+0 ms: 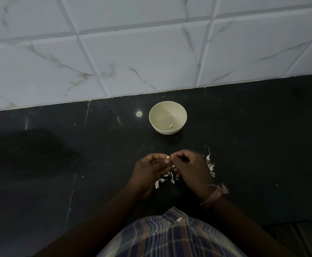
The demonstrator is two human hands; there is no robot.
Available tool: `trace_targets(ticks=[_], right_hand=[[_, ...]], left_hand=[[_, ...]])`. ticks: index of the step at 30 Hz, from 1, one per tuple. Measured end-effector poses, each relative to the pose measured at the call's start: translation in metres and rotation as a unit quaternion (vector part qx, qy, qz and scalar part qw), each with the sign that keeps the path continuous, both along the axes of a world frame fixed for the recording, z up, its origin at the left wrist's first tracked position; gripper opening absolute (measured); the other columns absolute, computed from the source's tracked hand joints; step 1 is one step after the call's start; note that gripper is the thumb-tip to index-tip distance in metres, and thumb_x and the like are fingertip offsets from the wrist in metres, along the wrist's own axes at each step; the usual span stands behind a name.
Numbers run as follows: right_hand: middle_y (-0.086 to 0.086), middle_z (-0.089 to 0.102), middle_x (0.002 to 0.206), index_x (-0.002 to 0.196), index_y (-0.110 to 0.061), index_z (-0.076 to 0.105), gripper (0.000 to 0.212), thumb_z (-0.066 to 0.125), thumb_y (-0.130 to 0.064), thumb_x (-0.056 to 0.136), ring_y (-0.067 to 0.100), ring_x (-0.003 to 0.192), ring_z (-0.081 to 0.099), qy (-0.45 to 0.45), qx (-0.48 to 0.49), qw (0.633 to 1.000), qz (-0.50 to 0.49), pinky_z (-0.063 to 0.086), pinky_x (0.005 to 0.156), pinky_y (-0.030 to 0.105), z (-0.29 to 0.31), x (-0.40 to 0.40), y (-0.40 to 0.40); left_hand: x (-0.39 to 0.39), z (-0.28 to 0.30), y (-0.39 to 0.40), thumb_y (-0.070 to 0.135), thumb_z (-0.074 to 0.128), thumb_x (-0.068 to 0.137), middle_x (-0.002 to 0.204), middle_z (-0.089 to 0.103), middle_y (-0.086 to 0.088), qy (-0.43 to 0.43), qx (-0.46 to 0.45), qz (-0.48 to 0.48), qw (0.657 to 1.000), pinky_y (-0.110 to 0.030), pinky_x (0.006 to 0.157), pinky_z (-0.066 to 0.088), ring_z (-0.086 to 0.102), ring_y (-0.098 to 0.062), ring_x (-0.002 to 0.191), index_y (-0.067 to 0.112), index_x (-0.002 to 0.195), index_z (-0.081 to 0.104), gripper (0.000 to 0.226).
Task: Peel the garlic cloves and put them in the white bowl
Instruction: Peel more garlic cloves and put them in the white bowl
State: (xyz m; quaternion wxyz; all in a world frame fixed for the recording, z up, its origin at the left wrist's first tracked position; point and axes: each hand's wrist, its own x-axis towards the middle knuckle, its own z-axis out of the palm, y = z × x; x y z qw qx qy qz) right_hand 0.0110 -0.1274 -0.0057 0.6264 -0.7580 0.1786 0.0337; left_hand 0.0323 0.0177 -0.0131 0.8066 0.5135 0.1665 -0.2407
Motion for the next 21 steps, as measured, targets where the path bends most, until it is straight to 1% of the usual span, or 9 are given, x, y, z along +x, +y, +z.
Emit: trace_targets(ticks=[4, 8, 12, 14, 17, 21], right_hand=[[0.001, 0.068, 0.062, 0.087, -0.013, 0.073, 0.009, 0.067, -0.01, 0.092, 0.013, 0.047, 0.06, 0.0, 0.013, 1.0, 0.002, 0.049, 0.048, 0.025, 0.0023, -0.0018, 0.0021], [0.0, 0.067, 0.062, 0.085, -0.014, 0.073, 0.008, 0.068, -0.011, 0.091, 0.01, 0.047, 0.059, 0.002, 0.006, 1.0, 0.008, 0.048, 0.048, 0.025, 0.0055, -0.0016, 0.0017], [-0.002, 0.068, 0.064, 0.082, -0.02, 0.072, 0.008, 0.07, -0.017, 0.089, 0.006, 0.052, 0.061, -0.001, -0.021, 1.0, 0.011, 0.049, 0.054, 0.026, 0.0042, -0.0003, -0.001], [-0.002, 0.069, 0.065, 0.08, -0.021, 0.072, 0.008, 0.07, -0.018, 0.088, 0.006, 0.054, 0.062, -0.007, -0.029, 1.0, 0.01, 0.049, 0.056, 0.026, 0.0033, -0.0002, -0.0012], [-0.003, 0.069, 0.065, 0.08, -0.021, 0.071, 0.008, 0.071, -0.02, 0.088, 0.006, 0.053, 0.061, -0.018, -0.034, 0.999, 0.009, 0.048, 0.055, 0.026, 0.002, -0.0014, -0.0008], [-0.006, 0.067, 0.063, 0.081, -0.021, 0.071, 0.007, 0.074, -0.021, 0.087, 0.002, 0.051, 0.058, -0.034, -0.041, 0.999, 0.006, 0.044, 0.052, 0.019, 0.0025, -0.0013, -0.0003]], left_hand=[[-0.0015, 0.0009, 0.0007, -0.006, 0.068, 0.088, 0.087, 0.076, -0.014, -0.008, 0.015, -0.006, 1.0, -0.024, 0.07, 0.061, 0.074, -0.018, 0.074, 0.001, 0.093, 0.071, 0.009], [-0.0009, 0.0025, 0.0008, -0.004, 0.067, 0.09, 0.087, 0.077, -0.014, -0.006, 0.021, -0.002, 1.0, -0.023, 0.066, 0.06, 0.075, -0.018, 0.074, 0.0, 0.096, 0.071, 0.009], [0.0002, 0.003, -0.0007, -0.002, 0.068, 0.089, 0.09, 0.077, -0.015, -0.016, 0.029, -0.013, 0.999, -0.025, 0.069, 0.061, 0.075, -0.02, 0.075, 0.001, 0.096, 0.073, 0.009], [0.0005, 0.0033, -0.0015, -0.002, 0.069, 0.089, 0.091, 0.077, -0.016, -0.016, 0.032, -0.014, 0.999, -0.025, 0.071, 0.061, 0.075, -0.02, 0.076, 0.002, 0.094, 0.075, 0.009], [-0.0004, 0.0031, -0.0019, -0.001, 0.07, 0.088, 0.091, 0.077, -0.016, -0.022, 0.034, -0.015, 0.999, -0.025, 0.072, 0.061, 0.074, -0.02, 0.078, 0.002, 0.093, 0.075, 0.008], [-0.0008, 0.0028, -0.0025, -0.001, 0.07, 0.088, 0.093, 0.076, -0.017, -0.031, 0.034, -0.022, 0.999, -0.028, 0.078, 0.062, 0.074, -0.022, 0.082, 0.003, 0.092, 0.076, 0.008]])
